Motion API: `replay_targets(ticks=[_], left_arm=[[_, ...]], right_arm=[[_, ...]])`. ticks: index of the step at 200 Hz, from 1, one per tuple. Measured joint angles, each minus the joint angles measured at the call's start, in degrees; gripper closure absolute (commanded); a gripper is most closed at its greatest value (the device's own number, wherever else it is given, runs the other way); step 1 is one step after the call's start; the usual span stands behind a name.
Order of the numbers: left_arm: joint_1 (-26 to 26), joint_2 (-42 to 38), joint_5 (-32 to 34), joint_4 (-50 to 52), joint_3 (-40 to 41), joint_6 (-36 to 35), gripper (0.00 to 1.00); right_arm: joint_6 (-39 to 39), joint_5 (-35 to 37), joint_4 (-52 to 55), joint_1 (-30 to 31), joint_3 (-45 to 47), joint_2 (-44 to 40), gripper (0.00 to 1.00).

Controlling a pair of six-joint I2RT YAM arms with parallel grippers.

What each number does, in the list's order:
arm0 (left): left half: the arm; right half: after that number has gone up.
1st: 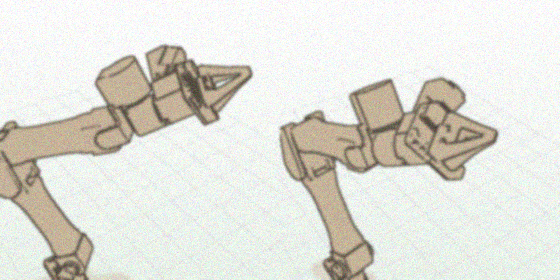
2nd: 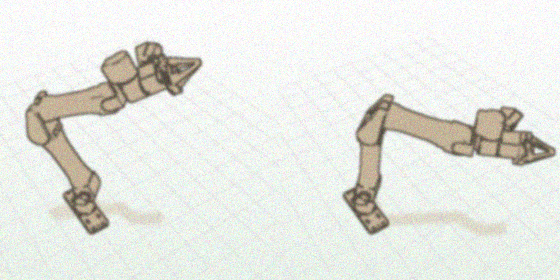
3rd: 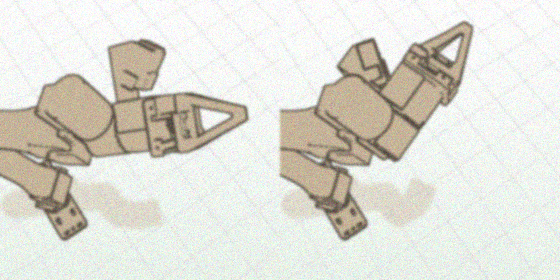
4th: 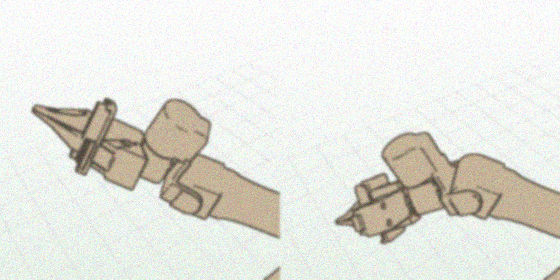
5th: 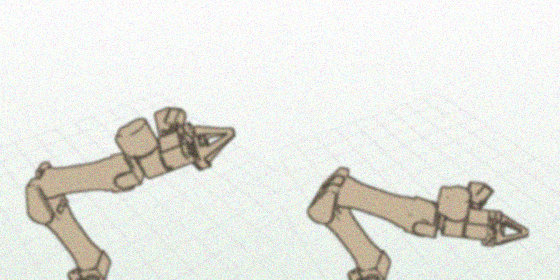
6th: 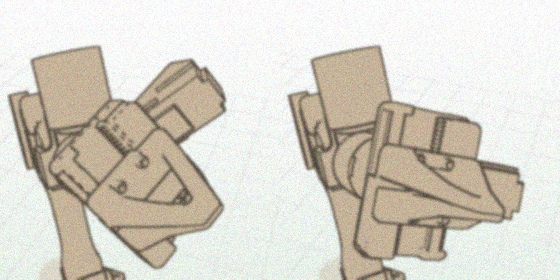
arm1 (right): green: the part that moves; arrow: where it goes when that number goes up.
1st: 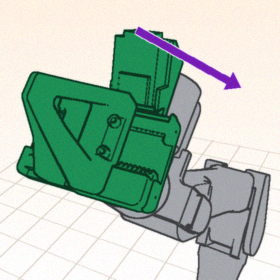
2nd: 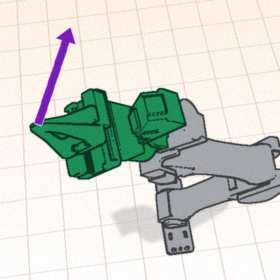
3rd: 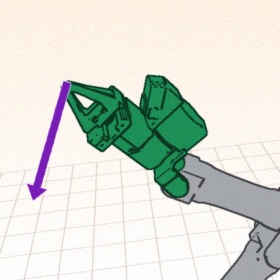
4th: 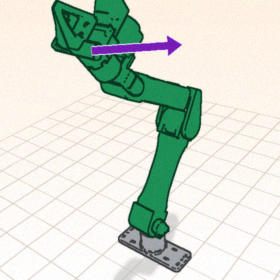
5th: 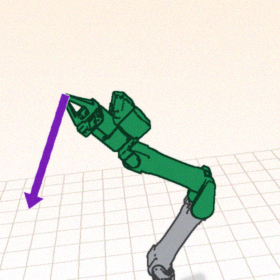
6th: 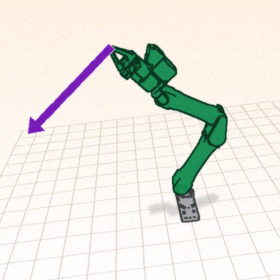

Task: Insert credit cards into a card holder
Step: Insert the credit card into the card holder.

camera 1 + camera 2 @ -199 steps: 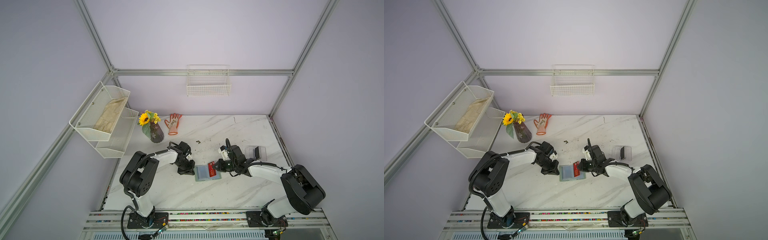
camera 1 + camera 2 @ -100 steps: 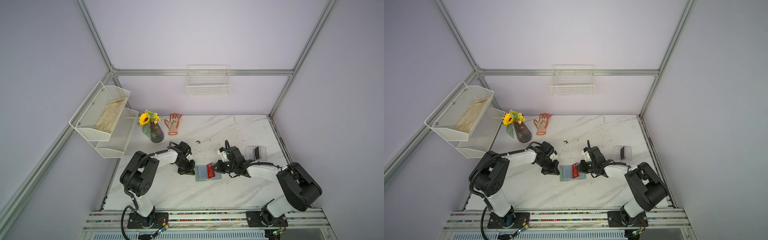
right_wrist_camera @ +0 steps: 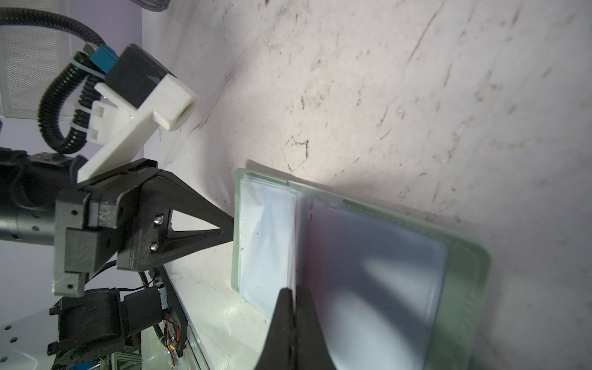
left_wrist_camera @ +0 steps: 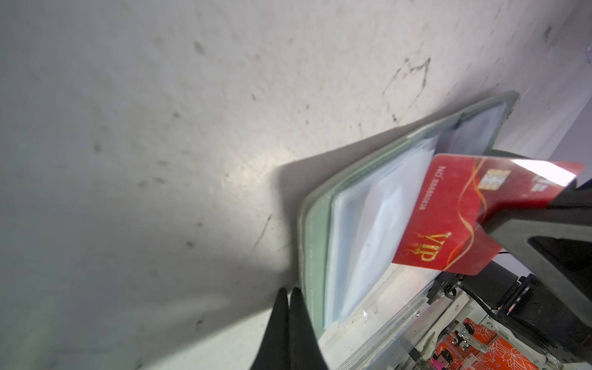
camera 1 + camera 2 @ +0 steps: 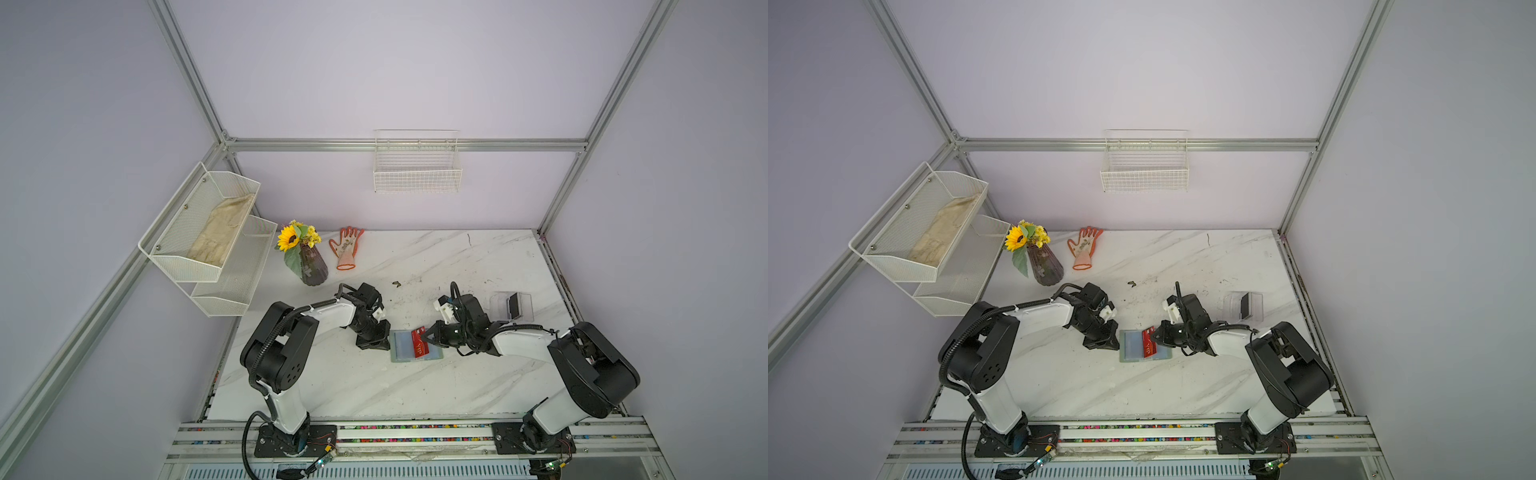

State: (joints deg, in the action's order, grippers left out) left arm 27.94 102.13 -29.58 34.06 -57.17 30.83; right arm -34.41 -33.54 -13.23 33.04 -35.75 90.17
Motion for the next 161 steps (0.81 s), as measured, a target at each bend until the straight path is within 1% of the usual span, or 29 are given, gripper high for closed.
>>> replay_targets(ticks=[88,161], left_arm=[[0.0,0.0,0.0,0.0,0.0,0.0,1.00],[0.0,0.0,0.0,-0.1,0.0,0.0,1.00]], right_arm=[[-1.8,-1.7,-3.8,0.0,1.3,0.3,1.00],[-3.4,-2.1,-4.6,0.0,1.5,1.0,1.00]])
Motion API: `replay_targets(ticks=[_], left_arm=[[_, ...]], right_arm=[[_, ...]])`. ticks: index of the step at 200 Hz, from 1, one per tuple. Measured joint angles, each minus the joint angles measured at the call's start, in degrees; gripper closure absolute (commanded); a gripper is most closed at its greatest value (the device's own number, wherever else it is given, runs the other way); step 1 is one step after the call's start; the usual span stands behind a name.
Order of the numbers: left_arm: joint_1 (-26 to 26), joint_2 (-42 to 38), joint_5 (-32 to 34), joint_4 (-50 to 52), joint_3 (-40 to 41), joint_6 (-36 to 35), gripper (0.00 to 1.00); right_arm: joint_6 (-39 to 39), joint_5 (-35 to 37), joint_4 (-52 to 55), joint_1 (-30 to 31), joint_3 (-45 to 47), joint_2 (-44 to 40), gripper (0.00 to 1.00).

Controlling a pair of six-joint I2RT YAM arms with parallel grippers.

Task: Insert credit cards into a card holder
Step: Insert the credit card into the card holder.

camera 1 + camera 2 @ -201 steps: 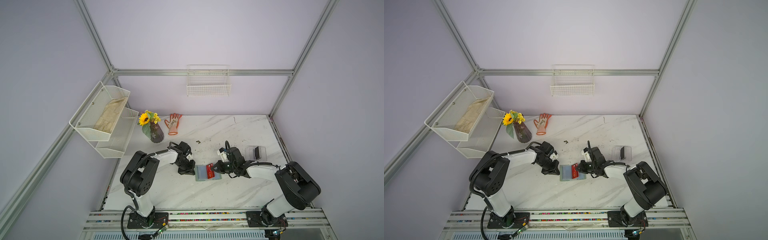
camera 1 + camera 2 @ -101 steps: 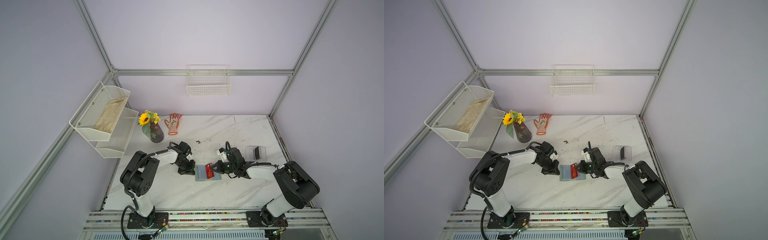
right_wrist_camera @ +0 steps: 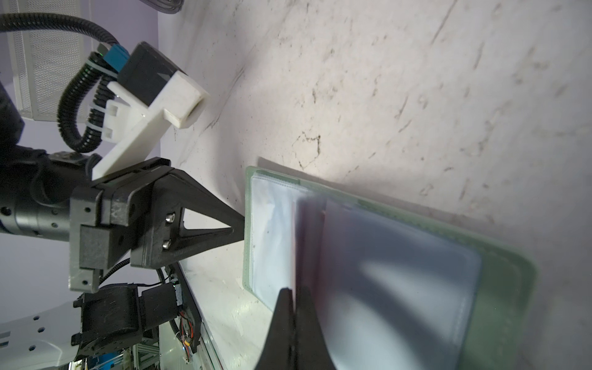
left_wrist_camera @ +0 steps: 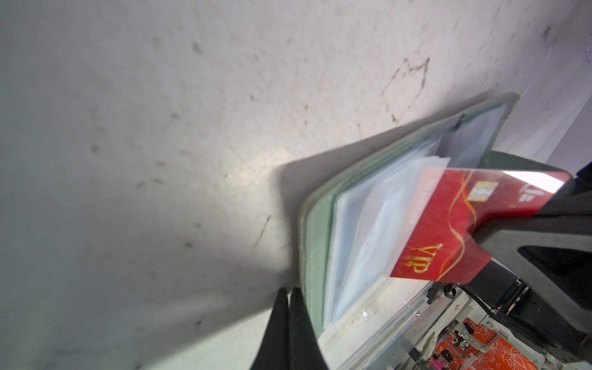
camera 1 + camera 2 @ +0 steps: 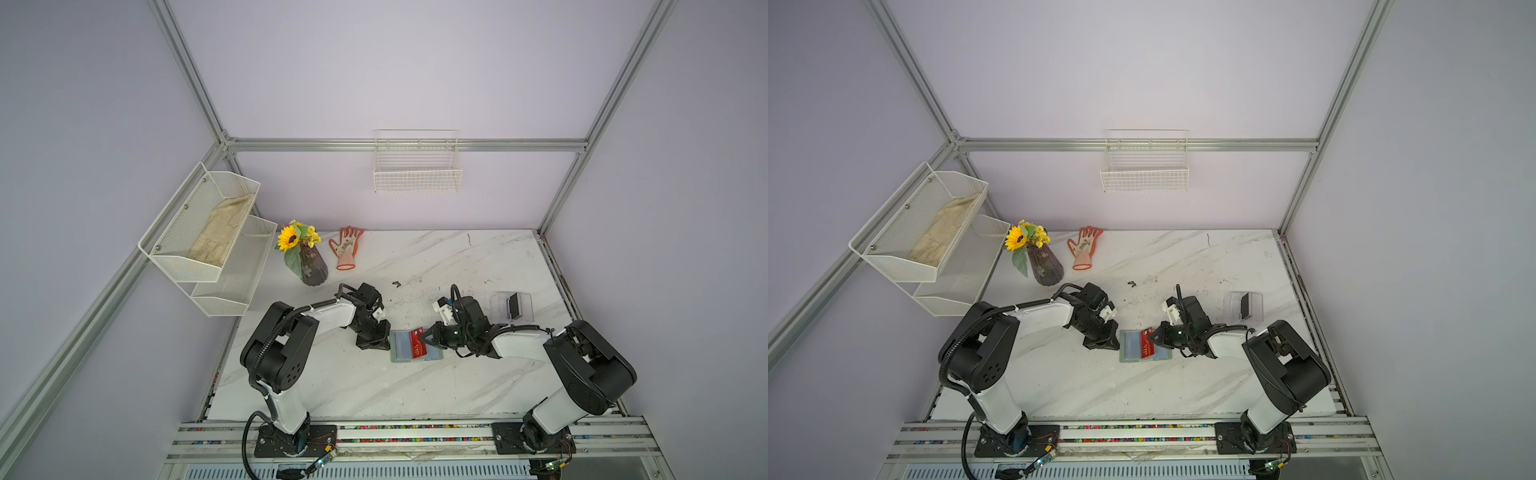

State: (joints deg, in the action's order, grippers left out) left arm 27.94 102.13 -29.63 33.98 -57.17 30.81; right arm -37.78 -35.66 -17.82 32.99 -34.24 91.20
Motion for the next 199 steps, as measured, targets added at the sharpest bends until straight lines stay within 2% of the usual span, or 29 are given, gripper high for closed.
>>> replay_targets(ticks=[199], left_arm=[[0.0,0.1,0.0,0.0,0.0,0.0,1.00]], right_arm=[[-4.2,2.5,-2.4,1.2,0.0,2.3,1.00]])
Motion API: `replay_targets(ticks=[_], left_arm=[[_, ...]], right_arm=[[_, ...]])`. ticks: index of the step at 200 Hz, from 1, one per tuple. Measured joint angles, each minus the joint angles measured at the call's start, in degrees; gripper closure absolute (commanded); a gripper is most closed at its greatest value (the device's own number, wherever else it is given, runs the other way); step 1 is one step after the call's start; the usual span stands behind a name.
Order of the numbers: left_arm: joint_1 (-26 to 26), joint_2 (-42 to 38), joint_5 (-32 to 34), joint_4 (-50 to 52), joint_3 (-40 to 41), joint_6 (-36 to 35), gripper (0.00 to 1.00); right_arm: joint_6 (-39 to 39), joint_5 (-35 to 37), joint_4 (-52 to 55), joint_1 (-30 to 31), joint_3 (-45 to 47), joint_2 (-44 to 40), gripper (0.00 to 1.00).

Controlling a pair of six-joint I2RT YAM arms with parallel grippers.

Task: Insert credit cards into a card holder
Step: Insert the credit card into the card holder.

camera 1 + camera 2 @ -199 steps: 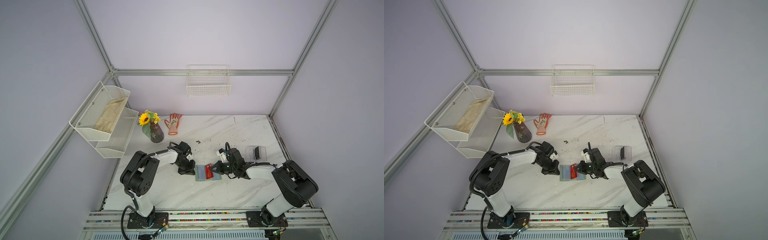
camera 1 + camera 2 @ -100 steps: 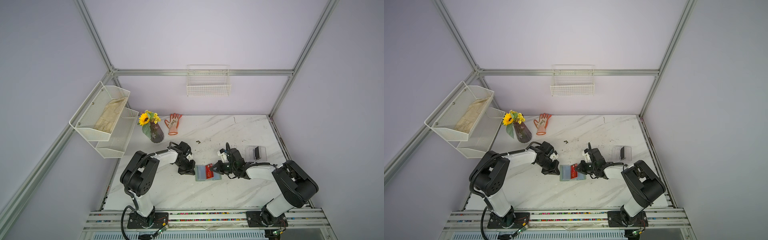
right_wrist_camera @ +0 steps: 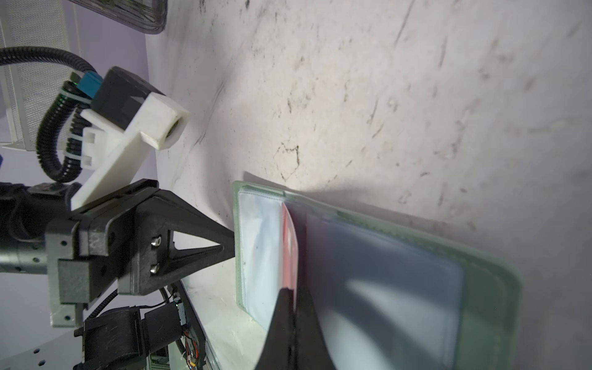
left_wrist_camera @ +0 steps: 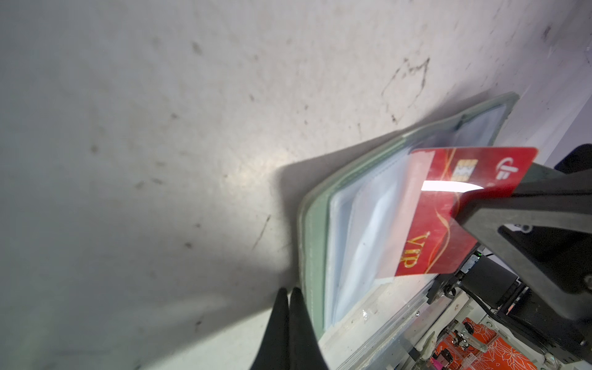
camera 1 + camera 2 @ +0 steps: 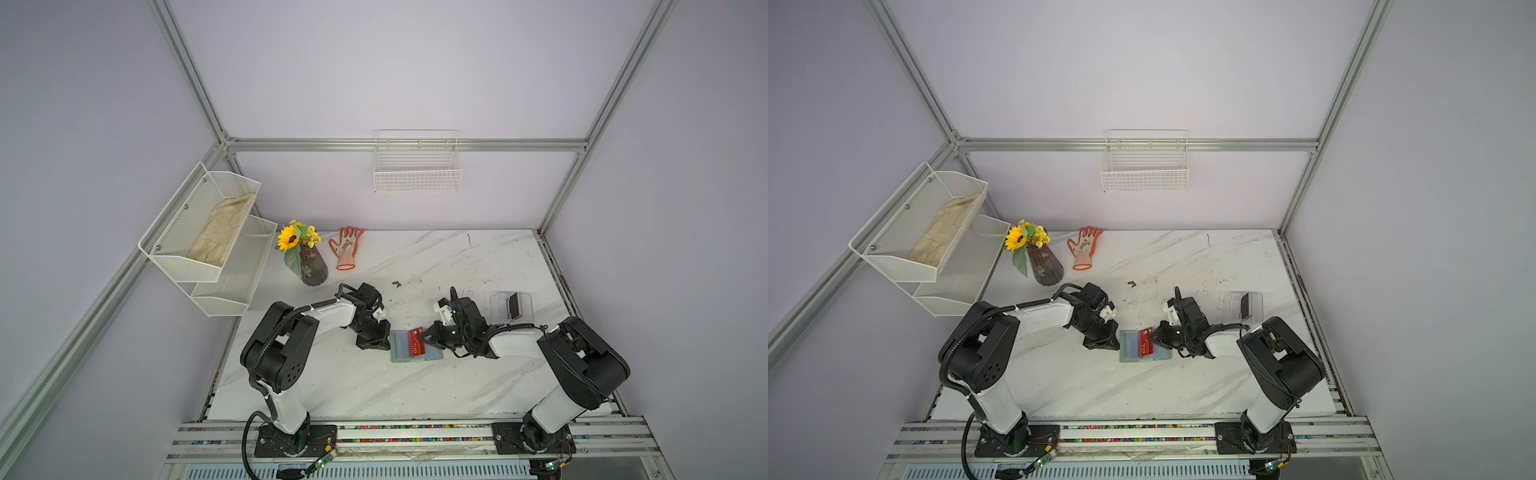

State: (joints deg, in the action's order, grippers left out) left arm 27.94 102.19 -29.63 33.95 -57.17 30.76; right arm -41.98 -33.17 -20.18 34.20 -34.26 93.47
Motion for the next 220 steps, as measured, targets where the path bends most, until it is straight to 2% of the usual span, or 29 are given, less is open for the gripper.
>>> replay_targets(ticks=[37,57,69,148,181,220], left_arm=[[0.0,0.0,0.0,0.0,0.0,0.0,1.00],[0.0,0.0,0.0,0.0,0.0,0.0,1.00],[0.0,0.0,0.0,0.0,0.0,0.0,1.00],[0.0,0.0,-0.1,0.0,0.0,0.0,1.00],[0.0,0.0,-0.2,0.0,0.0,0.0,1.00],[0.0,0.1,-0.4,-0.1,0.0,-0.1,1.00]], right_arm=[[0.0,0.9,0.2,1.1,-0.4,0.1,1.00],[0.1,1.6,1.0,1.6,-1.3,0.4,0.84],[0.4,3.0,2.6,2.0,-1.8,0.5,0.78],[3.3,10.3,16.5,4.0,-7.6,-0.7,0.66],[4.4,13.9,22.3,5.4,-11.3,-1.0,0.66],[5.4,19.7,28.8,7.6,-15.4,-0.9,0.85]])
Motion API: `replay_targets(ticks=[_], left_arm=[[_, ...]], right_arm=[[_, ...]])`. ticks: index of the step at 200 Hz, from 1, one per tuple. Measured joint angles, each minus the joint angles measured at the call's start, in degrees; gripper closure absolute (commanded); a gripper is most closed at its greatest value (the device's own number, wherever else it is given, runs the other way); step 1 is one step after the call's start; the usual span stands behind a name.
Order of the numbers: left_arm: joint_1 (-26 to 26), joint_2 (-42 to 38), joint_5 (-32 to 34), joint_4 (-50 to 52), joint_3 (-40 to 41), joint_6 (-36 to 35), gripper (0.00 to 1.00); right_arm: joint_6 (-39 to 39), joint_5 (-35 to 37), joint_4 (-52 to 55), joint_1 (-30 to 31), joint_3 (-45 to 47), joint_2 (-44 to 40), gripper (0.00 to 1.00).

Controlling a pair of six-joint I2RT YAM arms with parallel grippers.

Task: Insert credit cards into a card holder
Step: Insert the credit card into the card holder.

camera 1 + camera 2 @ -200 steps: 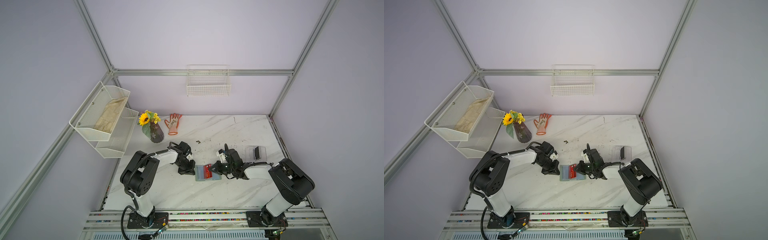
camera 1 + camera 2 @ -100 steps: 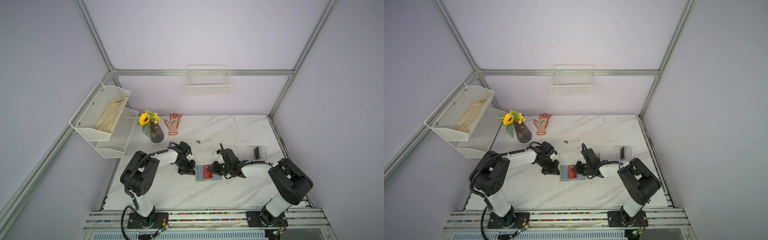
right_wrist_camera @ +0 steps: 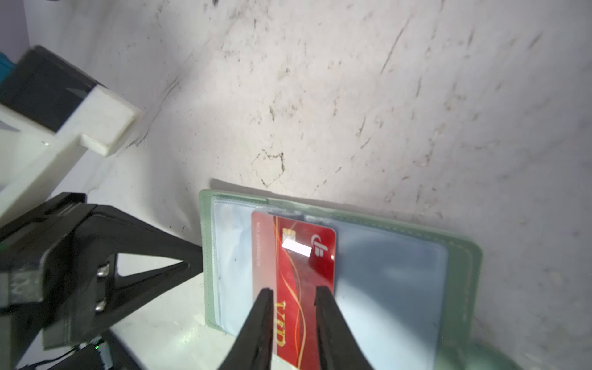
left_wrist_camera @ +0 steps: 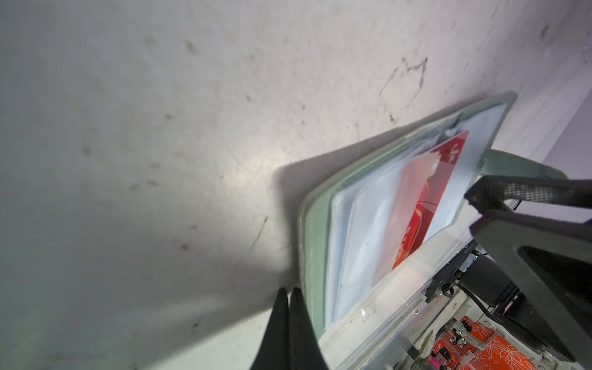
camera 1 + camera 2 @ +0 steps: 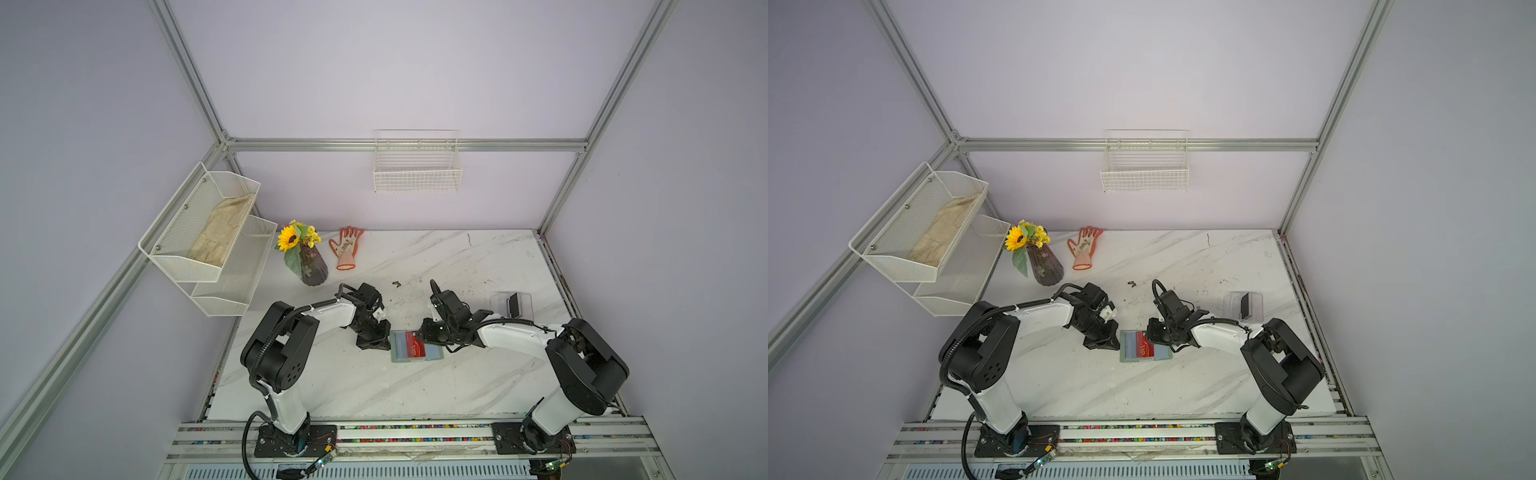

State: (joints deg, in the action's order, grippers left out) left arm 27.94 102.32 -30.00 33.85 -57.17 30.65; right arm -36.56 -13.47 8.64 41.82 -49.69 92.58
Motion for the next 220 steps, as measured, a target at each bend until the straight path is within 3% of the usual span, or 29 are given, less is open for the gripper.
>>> replay_targets(ticks=[81,220], left_arm=[[0.0,0.1,-0.3,0.0,0.0,0.0,1.00],[0.0,0.3,-0.5,0.1,-0.2,0.0,1.00]], right_arm=[[1.2,9.6,7.4,2.0,-3.5,4.1,0.88],[0.2,11.8,6.9,7.6,-7.5,7.9,0.89]])
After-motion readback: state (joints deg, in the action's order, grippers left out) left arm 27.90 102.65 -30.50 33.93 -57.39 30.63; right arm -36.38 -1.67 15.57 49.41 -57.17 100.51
